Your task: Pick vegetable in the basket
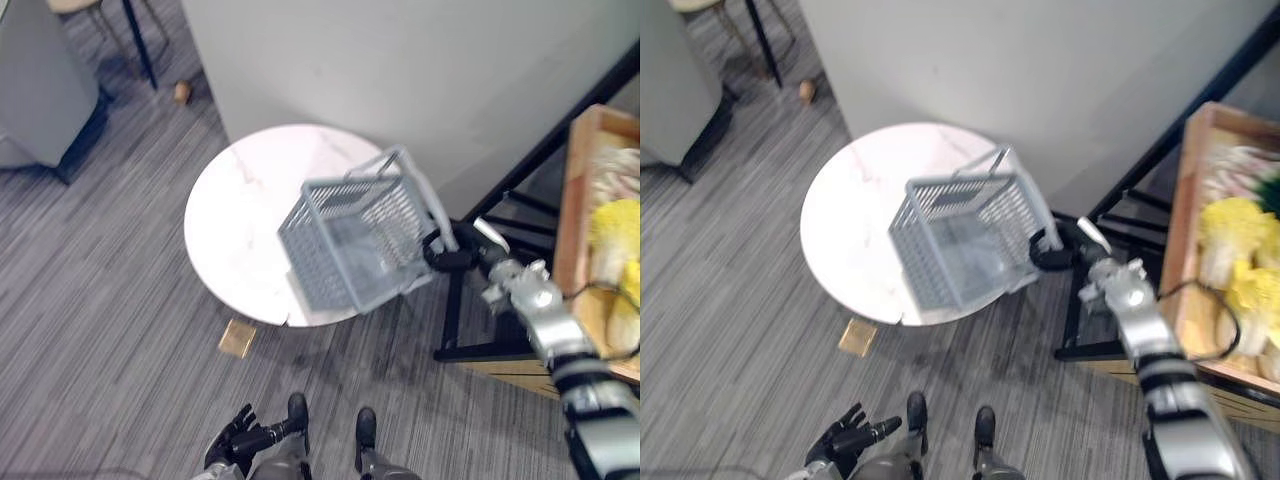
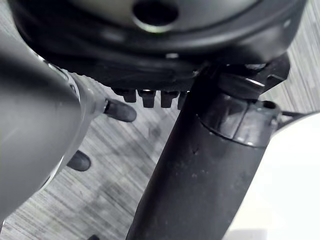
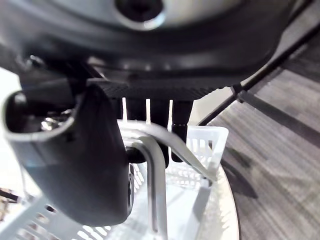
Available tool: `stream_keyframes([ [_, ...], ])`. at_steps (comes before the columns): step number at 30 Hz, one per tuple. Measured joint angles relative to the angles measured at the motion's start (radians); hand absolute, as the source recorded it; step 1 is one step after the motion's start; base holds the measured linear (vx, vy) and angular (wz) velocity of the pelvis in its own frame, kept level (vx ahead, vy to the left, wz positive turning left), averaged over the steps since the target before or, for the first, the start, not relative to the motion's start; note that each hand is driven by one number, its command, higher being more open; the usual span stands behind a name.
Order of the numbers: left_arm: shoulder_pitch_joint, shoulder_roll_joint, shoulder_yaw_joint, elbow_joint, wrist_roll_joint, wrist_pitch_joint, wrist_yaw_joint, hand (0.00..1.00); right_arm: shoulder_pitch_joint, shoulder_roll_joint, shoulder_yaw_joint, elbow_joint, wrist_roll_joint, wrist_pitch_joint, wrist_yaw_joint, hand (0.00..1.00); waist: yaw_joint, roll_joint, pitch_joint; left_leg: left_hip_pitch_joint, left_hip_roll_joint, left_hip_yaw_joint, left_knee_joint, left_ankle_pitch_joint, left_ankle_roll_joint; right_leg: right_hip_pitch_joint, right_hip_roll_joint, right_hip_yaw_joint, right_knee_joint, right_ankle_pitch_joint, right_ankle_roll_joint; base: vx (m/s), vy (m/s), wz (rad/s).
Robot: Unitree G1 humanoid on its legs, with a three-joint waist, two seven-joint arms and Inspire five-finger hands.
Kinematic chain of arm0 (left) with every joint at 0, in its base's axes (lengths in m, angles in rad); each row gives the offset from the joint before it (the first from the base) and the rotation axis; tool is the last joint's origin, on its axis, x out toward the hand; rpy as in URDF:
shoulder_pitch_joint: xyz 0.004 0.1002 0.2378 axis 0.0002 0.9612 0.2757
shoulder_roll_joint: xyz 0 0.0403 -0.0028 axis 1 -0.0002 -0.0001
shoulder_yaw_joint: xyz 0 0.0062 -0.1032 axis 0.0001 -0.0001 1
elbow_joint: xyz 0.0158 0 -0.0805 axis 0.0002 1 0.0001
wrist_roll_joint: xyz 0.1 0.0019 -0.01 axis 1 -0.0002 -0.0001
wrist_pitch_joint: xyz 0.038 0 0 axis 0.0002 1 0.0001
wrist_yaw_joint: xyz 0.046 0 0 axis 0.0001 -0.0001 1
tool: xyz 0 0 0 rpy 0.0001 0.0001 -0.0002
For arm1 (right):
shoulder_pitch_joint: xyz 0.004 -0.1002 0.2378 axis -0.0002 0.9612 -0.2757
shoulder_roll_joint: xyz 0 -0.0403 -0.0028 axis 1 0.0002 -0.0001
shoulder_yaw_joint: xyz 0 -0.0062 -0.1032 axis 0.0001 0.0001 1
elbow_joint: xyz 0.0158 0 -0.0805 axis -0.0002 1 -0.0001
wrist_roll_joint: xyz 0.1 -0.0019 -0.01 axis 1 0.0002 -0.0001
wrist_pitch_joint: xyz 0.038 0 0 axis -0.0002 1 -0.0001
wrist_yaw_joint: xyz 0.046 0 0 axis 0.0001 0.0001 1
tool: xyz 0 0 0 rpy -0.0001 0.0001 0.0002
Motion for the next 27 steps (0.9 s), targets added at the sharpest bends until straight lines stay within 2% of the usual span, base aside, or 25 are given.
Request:
stream_keyframes([
  [3,0.03,-0.009,0.0,0.036,0.001,-0.031,0.014,1.0,0.245,0.1,-0.056,-0.128,0.041,0.005,0.013,0.0,-0.037,0.0,-0.077,0.043,0.004,0.023,-0.006,-0.024,-0.009,0.015,0.003,0.026,0.036,-0.041,-0.003,0.0,0.025,-0.27],
  [6,0.056,-0.007,0.0,0.078,0.0,-0.047,0.025,1.0,0.424,0.152,-0.088,-0.141,0.032,0.022,0.022,0.0,-0.074,0.002,-0.142,0.062,0.007,0.044,-0.006,-0.035,-0.005,0.017,0.005,0.048,0.054,-0.052,-0.001,0.0,0.026,-0.22],
  [10,0.056,-0.004,-0.002,0.123,-0.001,-0.053,0.038,1.0,0.546,0.202,-0.107,-0.141,0.024,0.065,0.022,0.0,-0.107,0.008,-0.147,0.083,0.008,0.069,-0.006,-0.039,-0.002,0.031,0.006,0.069,0.053,-0.051,0.0,-0.01,0.037,-0.2],
  [12,0.057,-0.004,-0.009,0.154,-0.001,-0.053,0.04,1.0,0.583,0.232,-0.131,-0.141,0.026,0.086,0.02,0.0,-0.127,0.022,-0.157,0.087,0.008,0.079,-0.006,-0.042,0.0,0.031,0.006,0.08,0.053,-0.05,0.001,-0.01,0.044,-0.17],
  [17,0.065,-0.004,-0.02,0.186,-0.004,-0.051,0.05,1.0,0.654,0.302,-0.155,-0.122,0.03,0.09,0.009,0.0,-0.131,0.046,-0.191,0.107,0.012,0.1,-0.006,-0.055,-0.005,0.036,0.011,0.103,0.057,-0.051,0.0,0.01,0.027,-0.13],
  [19,0.067,-0.004,-0.024,0.189,-0.007,-0.049,0.06,1.0,0.655,0.33,-0.158,-0.059,0.03,0.088,0.002,0.0,-0.132,0.048,-0.196,0.122,0.015,0.105,-0.006,-0.06,-0.008,0.047,0.015,0.107,0.058,-0.054,-0.004,0.04,0.011,-0.07],
  [23,0.064,0.004,-0.047,0.199,-0.015,-0.036,0.071,1.0,0.618,0.388,-0.172,0.21,0.013,0.067,-0.04,0.0,-0.132,0.046,-0.204,0.141,0.021,0.125,-0.006,-0.071,-0.015,0.054,0.023,0.125,0.066,-0.06,-0.003,0.03,0.006,-0.14],
  [27,0.058,0.004,-0.047,0.221,-0.011,-0.03,0.072,1.0,0.565,0.433,-0.289,0.485,-0.005,0.019,-0.1,0.0,-0.13,0.043,-0.205,0.178,0.021,0.133,-0.006,-0.083,-0.018,0.086,0.024,0.131,0.069,-0.072,-0.005,0.04,0.016,-0.07],
])
